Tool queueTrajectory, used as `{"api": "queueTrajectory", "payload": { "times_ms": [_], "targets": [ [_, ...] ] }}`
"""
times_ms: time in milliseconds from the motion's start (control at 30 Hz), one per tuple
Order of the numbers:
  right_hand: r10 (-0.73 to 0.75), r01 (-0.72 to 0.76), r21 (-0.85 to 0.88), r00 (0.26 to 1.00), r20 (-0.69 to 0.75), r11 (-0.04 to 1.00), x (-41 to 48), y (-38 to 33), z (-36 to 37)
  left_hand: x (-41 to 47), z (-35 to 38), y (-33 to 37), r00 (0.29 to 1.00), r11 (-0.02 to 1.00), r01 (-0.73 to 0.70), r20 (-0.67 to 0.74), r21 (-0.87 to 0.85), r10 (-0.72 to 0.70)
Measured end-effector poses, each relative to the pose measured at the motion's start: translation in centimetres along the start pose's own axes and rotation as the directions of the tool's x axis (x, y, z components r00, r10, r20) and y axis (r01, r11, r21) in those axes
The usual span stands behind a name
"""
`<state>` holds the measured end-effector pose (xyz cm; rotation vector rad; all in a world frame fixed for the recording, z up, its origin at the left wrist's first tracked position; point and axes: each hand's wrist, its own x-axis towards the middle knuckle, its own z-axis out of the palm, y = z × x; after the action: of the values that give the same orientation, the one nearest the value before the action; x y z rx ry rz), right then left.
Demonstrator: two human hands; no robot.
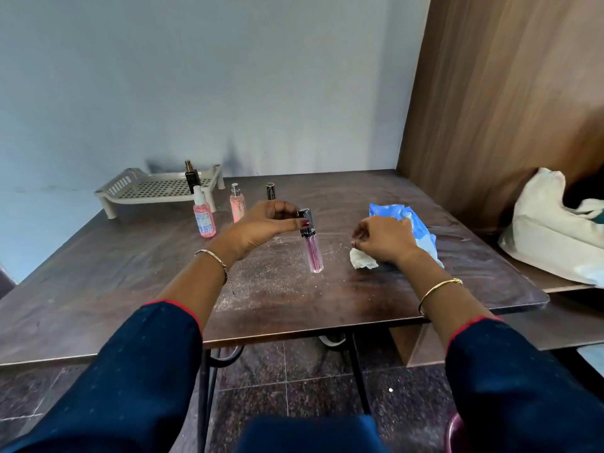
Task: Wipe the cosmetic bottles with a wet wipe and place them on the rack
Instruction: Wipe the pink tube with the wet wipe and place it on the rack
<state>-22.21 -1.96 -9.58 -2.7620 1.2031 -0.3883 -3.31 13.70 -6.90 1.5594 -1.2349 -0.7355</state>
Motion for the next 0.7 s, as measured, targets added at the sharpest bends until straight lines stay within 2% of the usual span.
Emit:
{"api": "queueTrajectory", "payload": {
  "times_ms": [67,133,300,367,433,500,600,700],
  "targets": [
    [-0.011,0.010,-0.176,1.000,-0.006,0.984,-0.8,-0.1,0.2,-0.5,0.4,-0.7,1.000,0.999,-0.003,-0.005,-0.039,0.003],
    [-0.022,0.024,-0.279,1.000,0.010,0.960,-1.4,-0.4,0.5,-0.9,0.5,-1.4,1.000,0.998,-0.003,-0.015,-0.070,0.002],
    [-0.080,0.055,-0.381,0.996,-0.049,0.923,-2.0,-0.6,1.7,-1.3,0.3,-2.2,1.000,0.995,0.005,0.002,-0.101,-0.005],
    [-0.104,0.067,-0.305,0.989,-0.106,0.950,-1.9,-0.7,1.9,-1.4,0.3,-2.3,1.000,0.994,0.018,0.007,-0.110,-0.017],
    [-0.129,0.123,-0.040,0.958,-0.256,0.992,-1.8,-1.1,1.9,-1.2,0.2,-2.5,1.000,0.994,0.025,0.009,-0.110,-0.024],
    [-0.133,0.256,0.244,0.894,-0.429,0.935,-1.8,-2.1,1.5,-1.0,0.2,-2.6,1.000,0.993,0.030,0.010,-0.110,-0.029],
    [-0.188,0.457,0.296,0.753,-0.630,0.839,-2.0,-4.1,1.0,-0.6,0.1,-2.6,0.999,0.991,0.031,0.012,-0.127,-0.030],
    [-0.200,0.517,0.304,0.708,-0.677,0.800,-2.1,-5.6,0.9,-0.4,0.3,-2.2,1.000,0.993,0.013,0.016,-0.118,-0.011]
  ]
}}
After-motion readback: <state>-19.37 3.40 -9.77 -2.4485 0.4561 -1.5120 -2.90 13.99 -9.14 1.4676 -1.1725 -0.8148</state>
